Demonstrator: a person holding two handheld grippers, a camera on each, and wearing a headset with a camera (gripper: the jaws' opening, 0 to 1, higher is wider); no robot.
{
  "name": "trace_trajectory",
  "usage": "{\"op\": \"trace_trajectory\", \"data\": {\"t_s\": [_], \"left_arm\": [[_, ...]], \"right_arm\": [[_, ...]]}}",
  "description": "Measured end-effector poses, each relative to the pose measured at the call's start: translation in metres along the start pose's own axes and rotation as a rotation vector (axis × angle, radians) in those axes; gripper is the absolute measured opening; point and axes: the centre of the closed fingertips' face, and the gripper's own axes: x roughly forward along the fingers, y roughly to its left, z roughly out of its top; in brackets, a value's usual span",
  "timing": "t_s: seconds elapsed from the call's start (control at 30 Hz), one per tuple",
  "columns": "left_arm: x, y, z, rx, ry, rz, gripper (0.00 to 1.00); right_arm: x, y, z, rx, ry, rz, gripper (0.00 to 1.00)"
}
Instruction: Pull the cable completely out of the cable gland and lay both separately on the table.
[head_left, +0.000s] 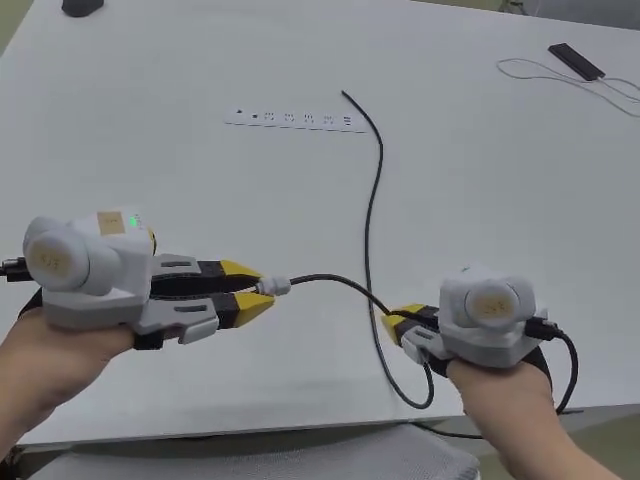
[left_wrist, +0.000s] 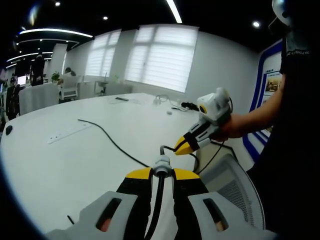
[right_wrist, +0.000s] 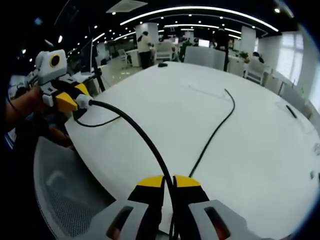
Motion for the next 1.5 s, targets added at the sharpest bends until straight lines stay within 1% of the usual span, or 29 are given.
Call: {"op": "trace_trajectory", "data": {"t_s": [0.1, 0.23, 0.3, 0.33, 0.4, 0.43, 0.47, 0.53, 0.57, 0.63, 0.67, 0.7, 0.73, 0.77, 0.8, 0.83, 0.9, 1.0, 1.07, 1.17, 1.3, 1.4, 1.5], "left_arm": [[0.0, 0.0, -0.001, 0.0, 0.007, -0.004, 0.15], [0.0, 0.001, -0.002, -0.003, 0.012, 0.001, 0.15], [-0.001, 0.001, -0.002, -0.001, 0.011, 0.0, 0.15], [-0.001, 0.001, -0.002, -0.001, 0.013, -0.001, 0.15], [-0.001, 0.001, -0.003, 0.001, 0.016, -0.001, 0.15], [-0.001, 0.001, -0.003, 0.002, 0.017, 0.0, 0.15], [-0.001, 0.001, -0.004, 0.003, 0.019, 0.0, 0.15], [-0.001, 0.001, -0.005, 0.0, 0.021, -0.001, 0.15], [-0.001, 0.0, -0.005, 0.0, 0.022, -0.003, 0.15], [0.0, -0.001, -0.007, 0.005, 0.028, -0.007, 0.15], [0.0, -0.001, -0.007, 0.007, 0.031, -0.009, 0.15], [0.001, -0.002, -0.007, 0.008, 0.031, -0.011, 0.15], [0.001, -0.002, -0.006, 0.008, 0.032, -0.013, 0.15], [0.001, -0.002, -0.006, 0.009, 0.033, -0.013, 0.15], [0.002, -0.002, -0.007, 0.01, 0.035, -0.014, 0.15], [0.002, -0.002, -0.007, 0.008, 0.037, -0.016, 0.15], [0.002, -0.002, -0.008, 0.013, 0.04, -0.018, 0.15], [0.002, -0.003, -0.009, 0.017, 0.047, -0.023, 0.15], [0.002, -0.003, -0.01, 0.022, 0.052, -0.024, 0.15], [0.003, -0.003, -0.011, 0.02, 0.054, -0.029, 0.15], [0.004, -0.004, -0.011, 0.023, 0.056, -0.036, 0.15], [0.005, -0.005, -0.011, 0.034, 0.061, -0.042, 0.15], [0.006, -0.005, -0.013, 0.035, 0.067, -0.045, 0.15]], "right_arm": [[-0.003, 0.002, 0.003, -0.005, -0.002, 0.002, 0.02], [-0.01, 0.006, 0.011, -0.027, -0.018, 0.004, 0.03], [-0.014, 0.014, 0.019, -0.031, -0.034, 0.032, 0.06], [-0.016, 0.017, 0.023, -0.037, -0.041, 0.039, 0.1], [-0.021, 0.025, 0.034, -0.093, -0.054, 0.049, 0.16], [-0.023, 0.031, 0.043, -0.141, -0.068, 0.057, 0.18], [-0.024, 0.036, 0.049, -0.165, -0.08, 0.068, 0.19], [-0.024, 0.049, 0.059, -0.214, -0.083, 0.092, 0.23], [-0.023, 0.057, 0.067, -0.265, -0.091, 0.098, 0.25], [-0.021, 0.071, 0.074, -0.32, -0.088, 0.129, 0.26], [-0.018, 0.082, 0.077, -0.366, -0.081, 0.154, 0.27], [-0.015, 0.088, 0.077, -0.407, -0.072, 0.163, 0.28], [-0.011, 0.095, 0.078, -0.473, -0.066, 0.169, 0.28], [-0.009, 0.099, 0.079, -0.507, -0.068, 0.173, 0.27], [-0.005, 0.103, 0.078, -0.543, -0.057, 0.176, 0.25], [-0.003, 0.105, 0.077, -0.559, -0.047, 0.175, 0.25], [0.0, 0.108, 0.079, -0.57, -0.05, 0.175, 0.24], [0.003, 0.109, 0.081, -0.601, -0.046, 0.174, 0.18], [0.005, 0.108, 0.079, -0.631, -0.036, 0.17, 0.16], [0.007, 0.106, 0.076, -0.632, -0.017, 0.17, 0.13], [0.008, 0.106, 0.075, -0.64, -0.014, 0.174, 0.11], [0.008, 0.105, 0.074, -0.648, -0.009, 0.175, 0.05], [0.009, 0.105, 0.072, -0.648, -0.002, 0.174, 0.05]]}}
